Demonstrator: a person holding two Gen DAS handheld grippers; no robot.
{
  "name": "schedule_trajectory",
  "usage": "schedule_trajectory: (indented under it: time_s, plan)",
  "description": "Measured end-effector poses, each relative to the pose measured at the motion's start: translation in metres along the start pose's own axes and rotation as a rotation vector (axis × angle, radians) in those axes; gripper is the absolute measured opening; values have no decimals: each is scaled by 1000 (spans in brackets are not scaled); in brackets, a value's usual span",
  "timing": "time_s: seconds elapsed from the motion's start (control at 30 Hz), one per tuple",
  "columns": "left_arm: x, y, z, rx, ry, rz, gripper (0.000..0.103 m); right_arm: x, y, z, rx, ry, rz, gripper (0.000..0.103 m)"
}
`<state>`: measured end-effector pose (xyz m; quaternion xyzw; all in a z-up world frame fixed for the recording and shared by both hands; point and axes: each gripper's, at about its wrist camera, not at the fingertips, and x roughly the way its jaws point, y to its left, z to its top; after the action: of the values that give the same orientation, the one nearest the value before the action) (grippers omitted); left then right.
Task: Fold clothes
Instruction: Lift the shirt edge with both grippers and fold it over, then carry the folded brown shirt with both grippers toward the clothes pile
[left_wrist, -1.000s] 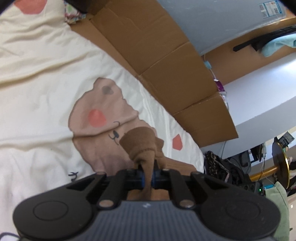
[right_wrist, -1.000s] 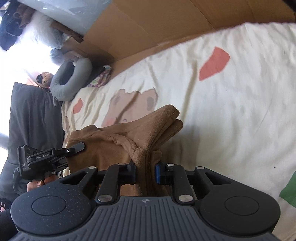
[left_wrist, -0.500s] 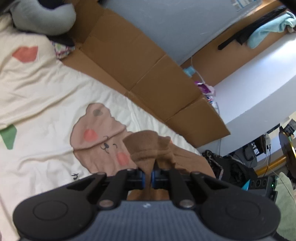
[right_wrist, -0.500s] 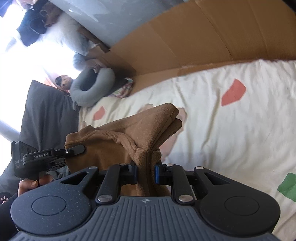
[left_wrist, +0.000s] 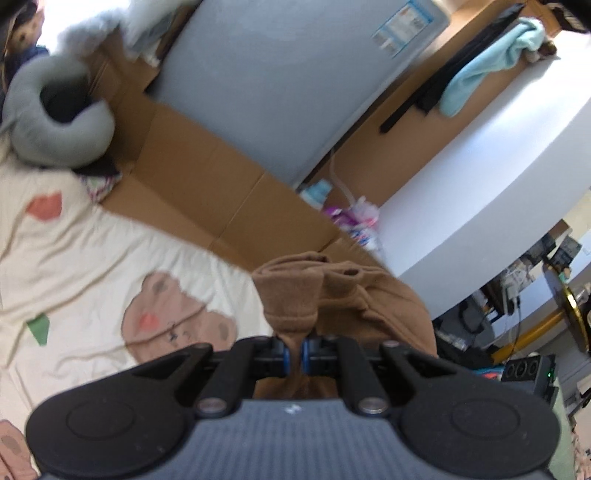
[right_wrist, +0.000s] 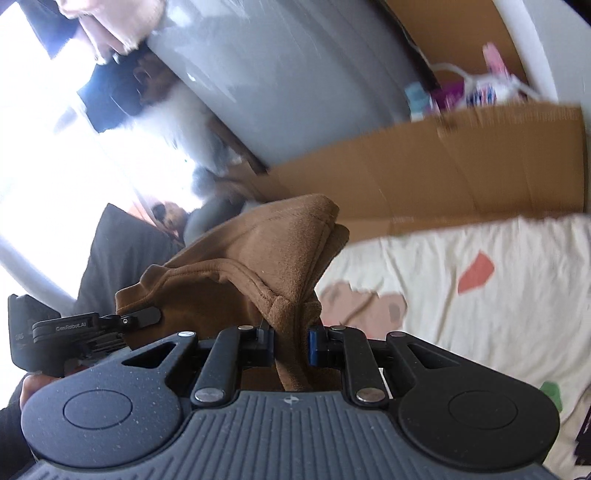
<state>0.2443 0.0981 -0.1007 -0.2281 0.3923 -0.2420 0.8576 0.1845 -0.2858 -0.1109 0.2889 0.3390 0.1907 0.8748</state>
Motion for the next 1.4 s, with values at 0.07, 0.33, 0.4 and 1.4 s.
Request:
schedule_trajectory:
  time_s: [0.07,0.33,0.4,1.4]
  plan:
    - [-11,-17,12,13,-17,-2,6,-13,11,14,-6,-22,4,15]
    - [-56,-82,54,54,-69,7,6,-65,50,63,23,-99,24,15]
    - [-66,-98,62,63,-79,10,6,-81,59,75,30,-113,33,15]
    - [-176,-238,100,110,-148,-39,6,-271,178,147,-142,-212,-13,15]
